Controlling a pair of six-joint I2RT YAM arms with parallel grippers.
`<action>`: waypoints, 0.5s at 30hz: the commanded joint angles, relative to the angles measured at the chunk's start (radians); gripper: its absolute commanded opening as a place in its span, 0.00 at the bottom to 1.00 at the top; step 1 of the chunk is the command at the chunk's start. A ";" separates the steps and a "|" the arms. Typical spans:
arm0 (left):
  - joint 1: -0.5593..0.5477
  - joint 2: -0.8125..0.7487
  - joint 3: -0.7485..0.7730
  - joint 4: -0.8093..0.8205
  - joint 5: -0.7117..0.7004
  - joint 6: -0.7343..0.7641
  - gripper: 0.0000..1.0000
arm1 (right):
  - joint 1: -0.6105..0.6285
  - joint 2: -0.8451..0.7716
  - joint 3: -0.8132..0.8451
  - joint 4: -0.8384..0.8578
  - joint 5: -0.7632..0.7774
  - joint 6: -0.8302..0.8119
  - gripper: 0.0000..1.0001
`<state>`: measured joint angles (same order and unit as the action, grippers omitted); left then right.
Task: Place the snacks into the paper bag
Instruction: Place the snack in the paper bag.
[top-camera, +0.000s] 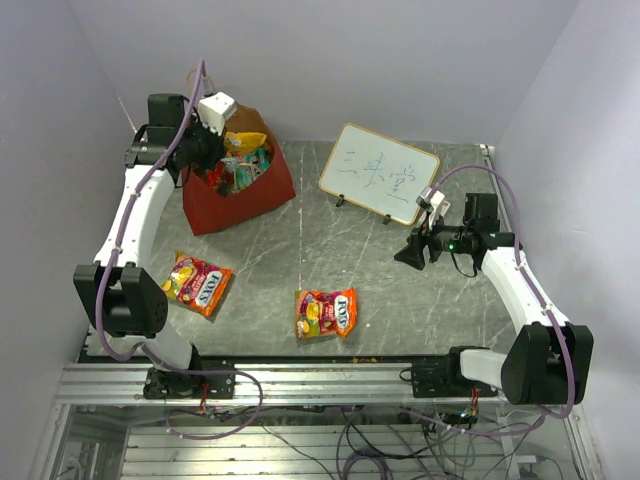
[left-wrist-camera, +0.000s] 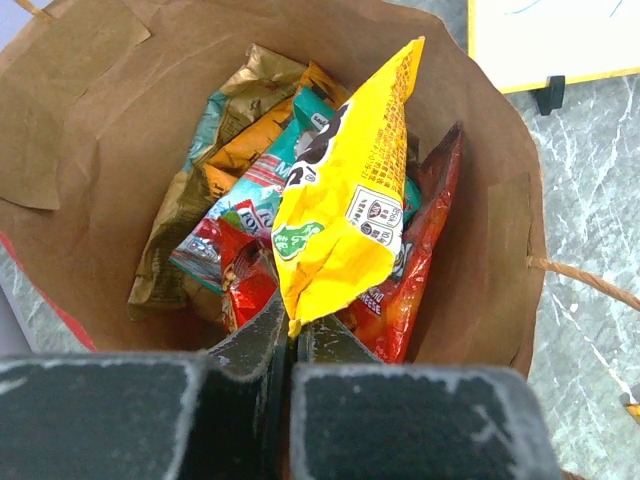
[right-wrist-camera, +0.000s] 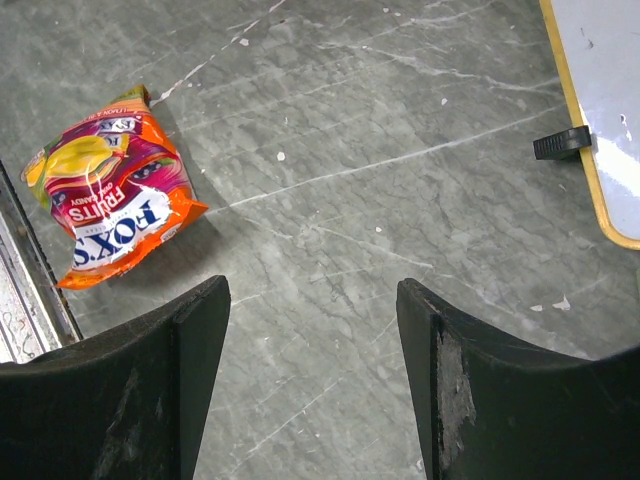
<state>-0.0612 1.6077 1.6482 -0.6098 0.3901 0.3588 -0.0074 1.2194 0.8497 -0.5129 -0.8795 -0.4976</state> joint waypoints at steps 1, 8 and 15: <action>-0.027 0.020 0.018 0.042 -0.041 -0.011 0.07 | -0.011 -0.012 -0.006 0.018 -0.015 -0.006 0.68; -0.054 0.072 0.041 0.036 -0.108 -0.012 0.07 | -0.017 -0.011 -0.009 0.021 -0.016 -0.003 0.68; -0.079 0.127 0.078 0.022 -0.139 -0.022 0.07 | -0.018 -0.009 -0.011 0.022 -0.013 -0.002 0.68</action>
<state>-0.1219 1.7206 1.6741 -0.6048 0.2913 0.3557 -0.0158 1.2194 0.8478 -0.5125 -0.8799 -0.4976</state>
